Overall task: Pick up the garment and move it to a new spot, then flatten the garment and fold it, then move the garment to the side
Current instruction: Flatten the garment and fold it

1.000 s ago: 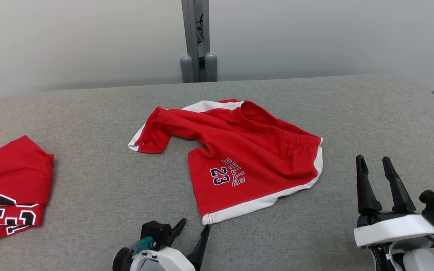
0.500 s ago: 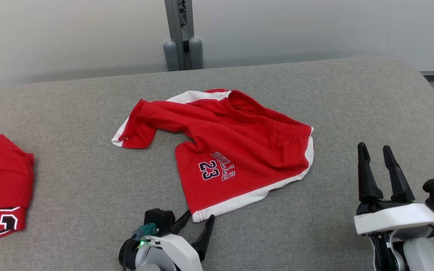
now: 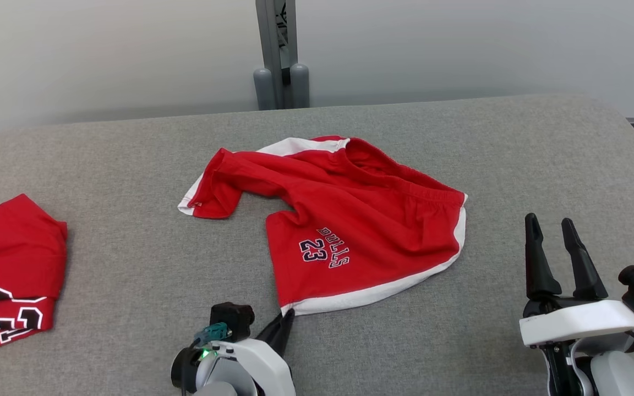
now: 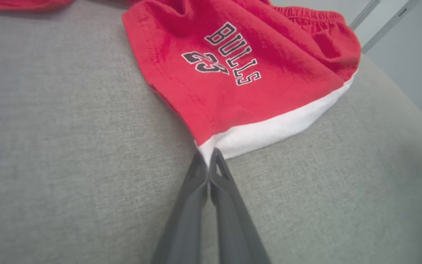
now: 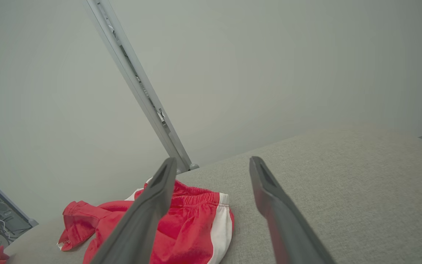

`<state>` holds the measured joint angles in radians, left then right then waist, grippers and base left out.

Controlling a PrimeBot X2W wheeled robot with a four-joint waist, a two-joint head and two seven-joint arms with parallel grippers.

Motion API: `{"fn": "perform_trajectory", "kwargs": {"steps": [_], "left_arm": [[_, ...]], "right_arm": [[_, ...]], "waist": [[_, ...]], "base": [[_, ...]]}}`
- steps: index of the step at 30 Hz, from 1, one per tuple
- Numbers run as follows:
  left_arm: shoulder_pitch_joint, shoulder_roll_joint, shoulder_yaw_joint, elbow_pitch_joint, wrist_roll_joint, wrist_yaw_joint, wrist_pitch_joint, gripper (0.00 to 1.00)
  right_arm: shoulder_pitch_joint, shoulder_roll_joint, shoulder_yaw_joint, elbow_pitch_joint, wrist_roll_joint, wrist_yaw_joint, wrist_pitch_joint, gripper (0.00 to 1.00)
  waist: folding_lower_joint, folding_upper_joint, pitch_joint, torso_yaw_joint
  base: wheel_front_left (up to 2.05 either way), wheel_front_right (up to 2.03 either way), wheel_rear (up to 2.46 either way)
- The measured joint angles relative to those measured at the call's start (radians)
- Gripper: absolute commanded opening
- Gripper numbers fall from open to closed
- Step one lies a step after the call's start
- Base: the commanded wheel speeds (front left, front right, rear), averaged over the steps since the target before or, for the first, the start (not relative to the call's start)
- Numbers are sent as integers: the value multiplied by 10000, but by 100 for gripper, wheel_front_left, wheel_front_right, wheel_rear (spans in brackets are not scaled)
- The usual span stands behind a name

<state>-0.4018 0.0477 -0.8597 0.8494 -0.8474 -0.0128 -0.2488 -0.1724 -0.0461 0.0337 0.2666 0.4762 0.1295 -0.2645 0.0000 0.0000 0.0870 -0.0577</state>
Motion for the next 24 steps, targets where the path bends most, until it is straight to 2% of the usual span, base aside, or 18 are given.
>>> {"fn": "perform_trajectory", "kwargs": {"steps": [6,10,15,24], "left_arm": [[-171,35,385,33,510,410,-100,0],[-86,288,838,-303,1193,688,-111,0],[267,497,1338,-621,1824,867,-113,0],[330,428,1973,-876,2500,897,-113,0]], "right_arm": [[166,-4,-86,190,-127,0,0,100],[169,-15,-58,596,-608,0,0,100],[-82,-420,466,1519,-1749,2,0,100],[-1218,-1680,2201,3682,-2577,8,0,100]], "waist": [[0,0,-244,288],[0,0,-405,609],[0,0,-551,1058],[0,0,-419,1888]], "base": [[0,0,0],[0,0,0],[0,0,0],[0,0,0]]}}
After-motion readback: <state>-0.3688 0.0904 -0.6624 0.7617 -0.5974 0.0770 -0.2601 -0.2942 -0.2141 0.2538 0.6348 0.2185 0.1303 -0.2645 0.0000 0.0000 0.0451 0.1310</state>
